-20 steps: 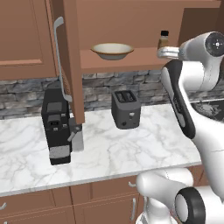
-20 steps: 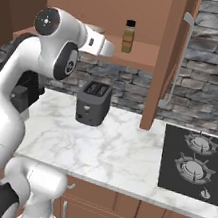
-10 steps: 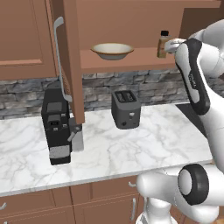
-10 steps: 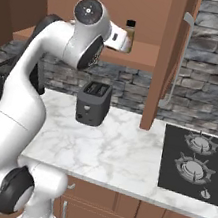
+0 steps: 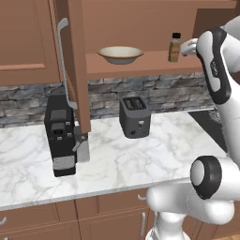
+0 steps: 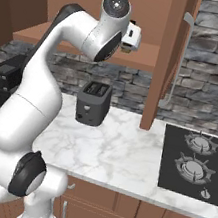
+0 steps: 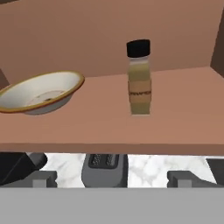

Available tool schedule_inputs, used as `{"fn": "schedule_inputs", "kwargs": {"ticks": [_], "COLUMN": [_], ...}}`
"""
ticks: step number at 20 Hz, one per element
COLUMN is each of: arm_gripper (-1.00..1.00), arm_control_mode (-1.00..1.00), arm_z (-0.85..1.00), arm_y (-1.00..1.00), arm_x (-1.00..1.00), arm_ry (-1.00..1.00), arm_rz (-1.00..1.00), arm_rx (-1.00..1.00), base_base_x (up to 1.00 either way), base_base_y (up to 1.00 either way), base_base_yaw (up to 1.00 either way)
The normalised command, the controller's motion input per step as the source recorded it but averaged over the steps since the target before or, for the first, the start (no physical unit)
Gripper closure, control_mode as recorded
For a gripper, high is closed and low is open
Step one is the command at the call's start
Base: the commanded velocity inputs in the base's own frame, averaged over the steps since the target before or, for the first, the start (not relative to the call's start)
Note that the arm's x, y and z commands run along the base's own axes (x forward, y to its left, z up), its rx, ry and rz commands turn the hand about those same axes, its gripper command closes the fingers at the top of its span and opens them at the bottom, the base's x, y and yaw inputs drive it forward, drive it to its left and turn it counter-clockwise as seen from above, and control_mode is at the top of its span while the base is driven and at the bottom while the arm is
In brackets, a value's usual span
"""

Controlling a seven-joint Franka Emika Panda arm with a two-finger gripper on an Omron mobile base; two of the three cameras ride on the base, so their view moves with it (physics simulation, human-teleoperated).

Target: Take the cinnamon bottle from the cabinet and place it on the dining table, next to the plate with the cupcake. Then take the chocolate from the dining counter and place it on the cupcake plate.

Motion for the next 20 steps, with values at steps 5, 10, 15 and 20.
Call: {"fn": "schedule_inputs", "kwargs": {"ticks": [5,10,15,20], "arm_gripper": [-1.0,-1.0,-1.0,-1.0], "arm_control_mode": [-1.0,-1.0,-1.0,-1.0], "arm_z": [-0.12,-0.02,-0.11,-0.12], "arm_y": [-0.01,-0.01,0.0,-0.01], "arm_x": [0.3,0.36,0.33,0.29], "arm_ry": [0.0,0.0,0.0,-0.01], "arm_rz": [0.06,0.03,0.0,0.0], "arm_rx": [-0.06,0.0,0.0,-0.02], "base_base_x": [0.0,0.0,0.0,0.0], "base_base_y": [0.0,0.0,0.0,0.0], "base_base_yaw": [0.0,0.0,0.0,0.0]}}
